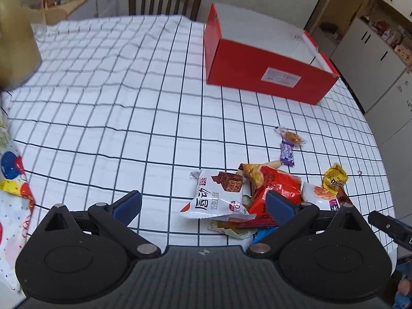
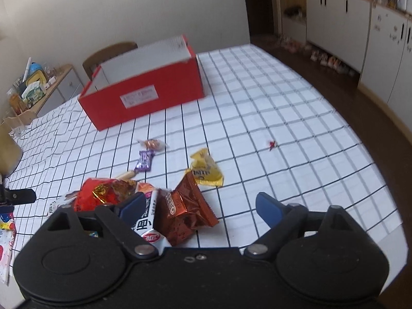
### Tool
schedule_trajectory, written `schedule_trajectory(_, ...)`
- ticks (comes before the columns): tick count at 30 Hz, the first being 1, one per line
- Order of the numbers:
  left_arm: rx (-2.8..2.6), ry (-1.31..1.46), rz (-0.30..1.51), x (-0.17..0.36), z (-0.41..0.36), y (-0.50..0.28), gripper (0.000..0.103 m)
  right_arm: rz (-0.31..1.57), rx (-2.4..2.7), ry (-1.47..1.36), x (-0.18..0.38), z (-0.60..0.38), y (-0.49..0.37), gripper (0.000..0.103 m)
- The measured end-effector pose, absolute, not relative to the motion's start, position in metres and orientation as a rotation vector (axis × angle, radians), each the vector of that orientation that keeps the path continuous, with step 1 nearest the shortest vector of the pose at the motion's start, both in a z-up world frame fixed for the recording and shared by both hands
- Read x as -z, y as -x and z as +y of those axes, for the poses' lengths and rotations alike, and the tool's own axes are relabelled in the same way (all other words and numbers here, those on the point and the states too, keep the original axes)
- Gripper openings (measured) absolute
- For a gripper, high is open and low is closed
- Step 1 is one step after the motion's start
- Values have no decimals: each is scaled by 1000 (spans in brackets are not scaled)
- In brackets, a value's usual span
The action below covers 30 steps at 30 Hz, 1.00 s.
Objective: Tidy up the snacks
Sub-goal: 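Grasp the white wafer bag with the left tool while the right tool grasps the brown chocolate packet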
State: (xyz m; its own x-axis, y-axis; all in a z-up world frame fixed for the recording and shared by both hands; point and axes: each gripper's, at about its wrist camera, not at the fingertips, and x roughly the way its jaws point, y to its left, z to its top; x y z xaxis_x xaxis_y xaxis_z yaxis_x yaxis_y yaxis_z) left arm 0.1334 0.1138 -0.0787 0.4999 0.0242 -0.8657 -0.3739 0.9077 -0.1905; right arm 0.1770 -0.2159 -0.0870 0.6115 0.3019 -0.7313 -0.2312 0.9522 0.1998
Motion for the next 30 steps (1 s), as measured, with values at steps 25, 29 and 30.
schedule_trajectory(25, -181, 404, 1231, 143, 120, -190, 97, 1050, -401, -135, 133, -203, -217, 64)
schedule_trajectory(29, -177, 413, 1258, 151, 120, -192, 81, 1049, -410, -144, 134, -202, -217, 60)
schedule_trajectory(30, -169, 426, 1257, 152, 121, -191, 79, 1049, -413, -150, 134, -202, -217, 60)
